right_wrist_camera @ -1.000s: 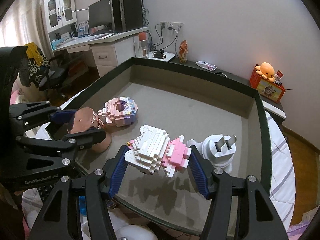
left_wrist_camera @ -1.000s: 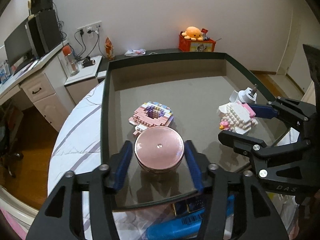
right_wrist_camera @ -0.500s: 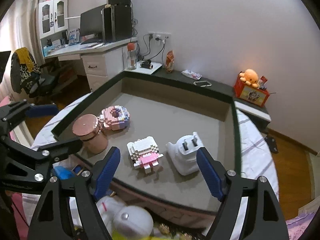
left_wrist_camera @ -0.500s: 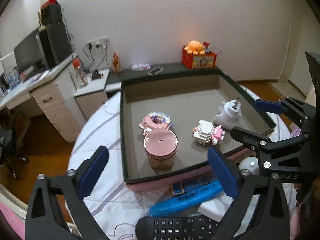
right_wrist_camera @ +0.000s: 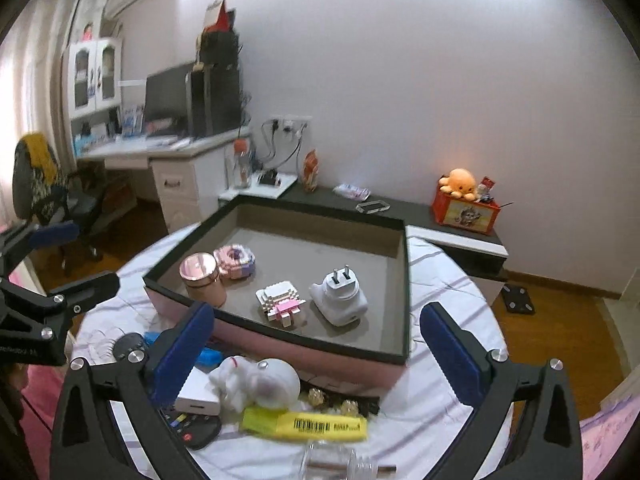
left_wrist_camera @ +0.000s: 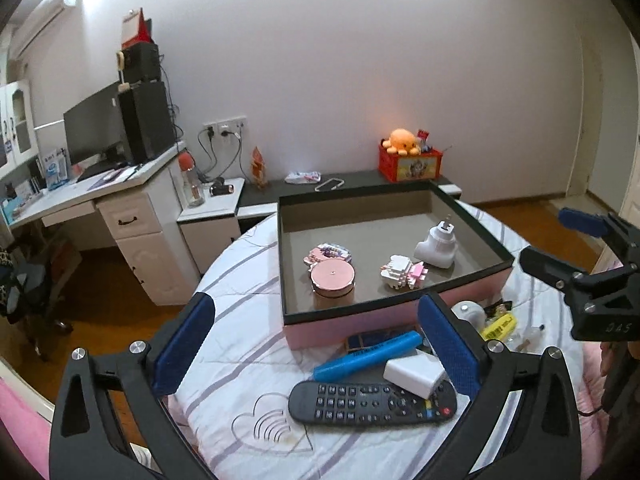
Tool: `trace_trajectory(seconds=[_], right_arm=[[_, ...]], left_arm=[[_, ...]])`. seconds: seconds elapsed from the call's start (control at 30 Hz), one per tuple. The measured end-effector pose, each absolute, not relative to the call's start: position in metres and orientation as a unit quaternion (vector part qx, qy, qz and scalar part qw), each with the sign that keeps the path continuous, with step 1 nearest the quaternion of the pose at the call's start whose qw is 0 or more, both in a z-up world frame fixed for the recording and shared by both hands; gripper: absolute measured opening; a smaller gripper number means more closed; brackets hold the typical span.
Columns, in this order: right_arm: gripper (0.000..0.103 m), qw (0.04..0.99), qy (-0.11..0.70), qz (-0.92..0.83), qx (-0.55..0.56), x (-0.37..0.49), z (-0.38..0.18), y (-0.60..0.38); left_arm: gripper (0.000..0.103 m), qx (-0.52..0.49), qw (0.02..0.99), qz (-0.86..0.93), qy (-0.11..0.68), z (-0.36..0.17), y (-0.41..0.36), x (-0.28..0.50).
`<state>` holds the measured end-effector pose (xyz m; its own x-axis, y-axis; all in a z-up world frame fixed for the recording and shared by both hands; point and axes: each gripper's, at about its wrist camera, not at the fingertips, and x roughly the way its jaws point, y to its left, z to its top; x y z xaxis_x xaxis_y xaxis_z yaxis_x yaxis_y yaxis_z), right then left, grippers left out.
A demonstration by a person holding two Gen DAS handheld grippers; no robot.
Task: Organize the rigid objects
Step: 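Withdraw both tools from the box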
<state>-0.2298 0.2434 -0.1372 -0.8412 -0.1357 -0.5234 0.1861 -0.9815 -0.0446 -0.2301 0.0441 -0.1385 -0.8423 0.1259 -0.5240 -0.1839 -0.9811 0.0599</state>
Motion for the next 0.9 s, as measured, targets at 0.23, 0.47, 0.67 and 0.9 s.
trace_trajectory(seconds=[0.23,0.47,0.67,0.9], right_arm=[[0.103,0.063,0.018,-0.973,0.220,-0.185,-0.120,0.251],[0.103,0.049,0.019,-0.977,0.207,-0.155,-0.115,0.254],[0.103,0.037,0.014,-0.977,0.208,-0.136,-0.113,0.262],[0.103,0.029,0.009,-0.976,0.214,-0.125,-0.117,0.271]], left_arm=[[0.103,-0.234,0.072,0.969,0.042,-0.126,0.039,-0.194],[0.103,-0.230,0.091,0.968,0.042,-0.121,0.041,-0.167],[0.103,-0.238,0.086,0.966,0.049,-0.125,0.041,-0.158],[0.103,-0.257,0.075,0.962,0.055,-0.135,0.040,-0.156]])
